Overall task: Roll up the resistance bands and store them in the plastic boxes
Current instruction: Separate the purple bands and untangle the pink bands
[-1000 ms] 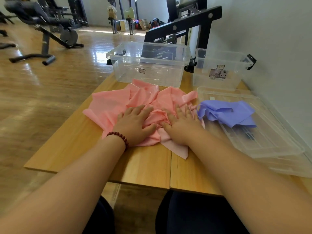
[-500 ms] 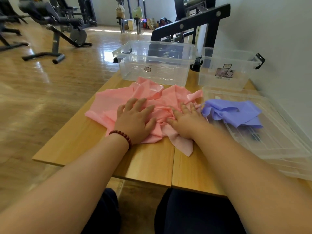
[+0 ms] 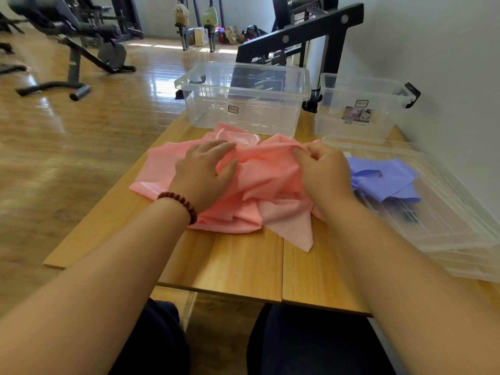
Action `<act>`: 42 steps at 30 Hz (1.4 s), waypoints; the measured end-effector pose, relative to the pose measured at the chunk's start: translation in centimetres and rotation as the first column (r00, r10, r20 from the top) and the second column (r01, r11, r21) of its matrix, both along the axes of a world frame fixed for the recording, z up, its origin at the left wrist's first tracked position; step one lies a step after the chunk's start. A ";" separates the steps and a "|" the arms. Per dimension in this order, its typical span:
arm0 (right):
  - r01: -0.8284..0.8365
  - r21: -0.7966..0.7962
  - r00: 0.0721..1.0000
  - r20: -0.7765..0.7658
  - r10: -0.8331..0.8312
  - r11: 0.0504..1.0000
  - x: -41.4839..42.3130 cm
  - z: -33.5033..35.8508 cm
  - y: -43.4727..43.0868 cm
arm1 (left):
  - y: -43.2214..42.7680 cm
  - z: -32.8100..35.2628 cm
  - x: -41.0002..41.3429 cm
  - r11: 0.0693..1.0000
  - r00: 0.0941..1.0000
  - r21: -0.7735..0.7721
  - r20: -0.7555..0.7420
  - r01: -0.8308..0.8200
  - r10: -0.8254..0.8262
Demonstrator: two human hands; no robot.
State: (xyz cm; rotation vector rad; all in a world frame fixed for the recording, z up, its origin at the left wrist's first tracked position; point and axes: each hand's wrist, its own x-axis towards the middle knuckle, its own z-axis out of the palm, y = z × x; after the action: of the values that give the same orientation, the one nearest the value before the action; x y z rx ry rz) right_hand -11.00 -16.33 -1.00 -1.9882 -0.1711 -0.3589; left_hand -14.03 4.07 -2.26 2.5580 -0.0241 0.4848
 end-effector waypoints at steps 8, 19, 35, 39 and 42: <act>0.005 0.563 0.942 -0.281 0.186 0.826 -1.9 1.2 -2.1 | -1.4 0.9 -0.8 0.967 0.960 -0.066 0.149 0.248 -0.236; 0.024 0.676 0.929 -0.288 0.233 0.736 -5.3 0.6 -2.8 | -5.3 1.4 -3.7 0.941 0.971 -0.240 0.031 0.238 -0.237; -0.224 -0.039 0.956 0.184 0.228 0.974 -12.6 -1.8 -3.7 | -8.1 1.5 -5.5 0.802 0.970 -0.574 -0.242 -0.165 0.027; -0.256 -0.378 0.875 0.302 0.380 0.890 -13.8 -4.0 -3.4 | -7.9 1.7 -5.3 0.362 0.940 -0.883 -0.338 -0.298 -0.051; -0.228 -0.356 0.865 0.354 0.357 0.906 -14.3 -4.8 -3.4 | -7.8 2.0 -5.9 0.148 0.905 -0.912 -0.402 -0.383 -0.137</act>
State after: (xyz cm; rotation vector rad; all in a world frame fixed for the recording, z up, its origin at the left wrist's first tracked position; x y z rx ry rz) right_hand -25.31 -19.74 -5.78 -2.1189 -0.8408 -0.5759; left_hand -19.89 -3.76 -0.29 1.1970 0.5216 -0.0667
